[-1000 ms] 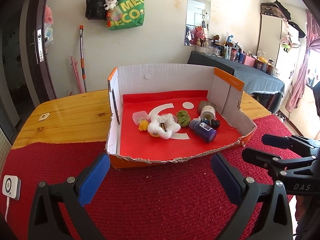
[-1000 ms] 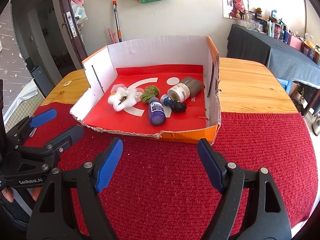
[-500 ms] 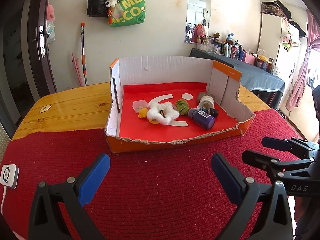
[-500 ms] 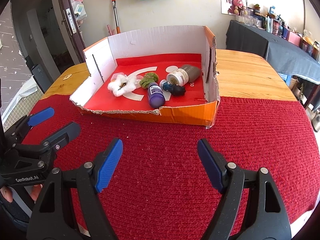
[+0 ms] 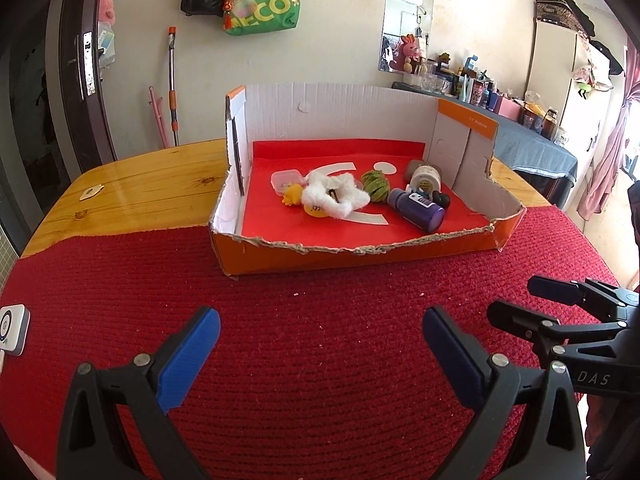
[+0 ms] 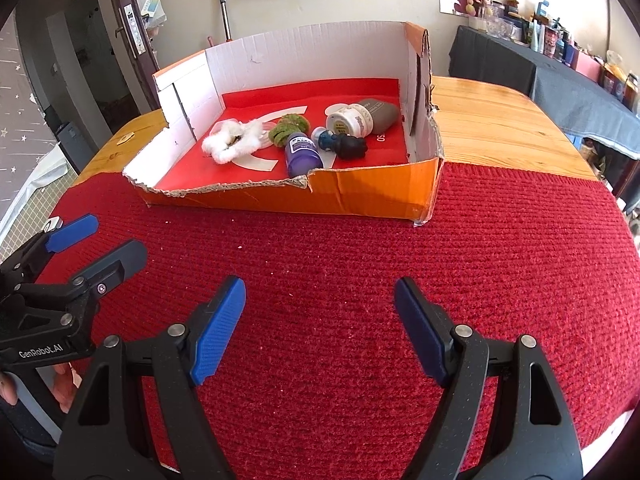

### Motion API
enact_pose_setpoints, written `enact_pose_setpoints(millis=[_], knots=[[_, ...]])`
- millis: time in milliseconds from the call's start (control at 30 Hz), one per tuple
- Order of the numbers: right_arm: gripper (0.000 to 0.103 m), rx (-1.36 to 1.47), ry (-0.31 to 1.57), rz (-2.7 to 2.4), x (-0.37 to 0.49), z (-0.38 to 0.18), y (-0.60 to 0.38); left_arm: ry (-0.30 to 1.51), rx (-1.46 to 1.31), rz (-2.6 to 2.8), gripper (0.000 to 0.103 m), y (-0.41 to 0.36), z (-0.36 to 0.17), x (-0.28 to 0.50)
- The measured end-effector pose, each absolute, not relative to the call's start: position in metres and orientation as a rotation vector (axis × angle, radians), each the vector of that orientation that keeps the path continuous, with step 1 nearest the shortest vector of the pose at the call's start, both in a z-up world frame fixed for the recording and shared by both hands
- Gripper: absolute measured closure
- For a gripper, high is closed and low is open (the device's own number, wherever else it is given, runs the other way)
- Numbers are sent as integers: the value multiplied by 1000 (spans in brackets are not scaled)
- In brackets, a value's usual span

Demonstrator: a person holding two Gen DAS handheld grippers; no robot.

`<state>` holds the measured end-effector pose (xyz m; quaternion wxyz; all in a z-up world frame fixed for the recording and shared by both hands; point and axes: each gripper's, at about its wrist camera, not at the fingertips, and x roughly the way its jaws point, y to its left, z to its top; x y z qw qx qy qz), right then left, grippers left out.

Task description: Organize objects

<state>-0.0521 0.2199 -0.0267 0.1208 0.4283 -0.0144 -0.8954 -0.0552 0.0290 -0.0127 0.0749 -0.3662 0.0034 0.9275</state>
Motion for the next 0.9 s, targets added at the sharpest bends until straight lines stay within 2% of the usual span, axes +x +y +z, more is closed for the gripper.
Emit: enact_pose_setpoints(millis=[900], knots=[[23, 1191, -4, -2662, -53, -46, 219, -65, -1241, 2763, 0, 23, -41, -66]])
